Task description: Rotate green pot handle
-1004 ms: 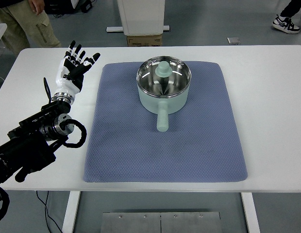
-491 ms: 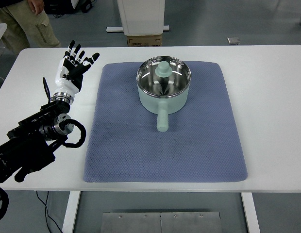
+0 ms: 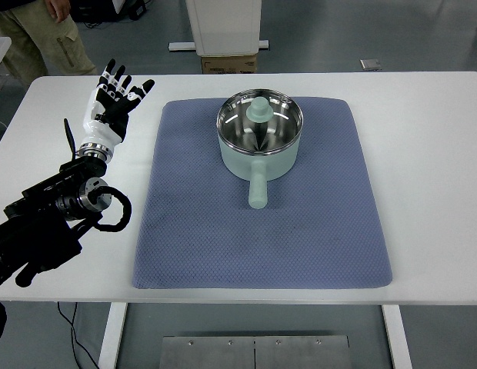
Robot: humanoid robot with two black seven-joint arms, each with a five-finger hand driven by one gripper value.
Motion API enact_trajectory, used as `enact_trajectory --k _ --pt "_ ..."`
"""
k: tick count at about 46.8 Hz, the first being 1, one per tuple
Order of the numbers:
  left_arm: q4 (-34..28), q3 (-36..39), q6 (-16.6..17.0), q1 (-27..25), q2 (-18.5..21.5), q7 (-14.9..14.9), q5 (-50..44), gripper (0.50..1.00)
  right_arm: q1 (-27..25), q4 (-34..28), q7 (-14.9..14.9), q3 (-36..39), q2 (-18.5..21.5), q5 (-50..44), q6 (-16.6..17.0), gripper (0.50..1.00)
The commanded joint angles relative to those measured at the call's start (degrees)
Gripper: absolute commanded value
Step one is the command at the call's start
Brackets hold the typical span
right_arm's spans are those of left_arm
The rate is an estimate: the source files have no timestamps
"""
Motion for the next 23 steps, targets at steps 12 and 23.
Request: enact_trajectory --k 12,23 --pt "-1.42 0.00 -0.11 -0.43 1.71 0.00 1.57 1.000 0.00 0.00 0.00 0.00 0.00 0.00 0.00 1.000" --pt "-3.18 -0.09 -0.19 -0.69 2.94 0.00 3.51 1.000 0.00 0.00 0.00 0.00 0.00 0.00 0.00 1.000"
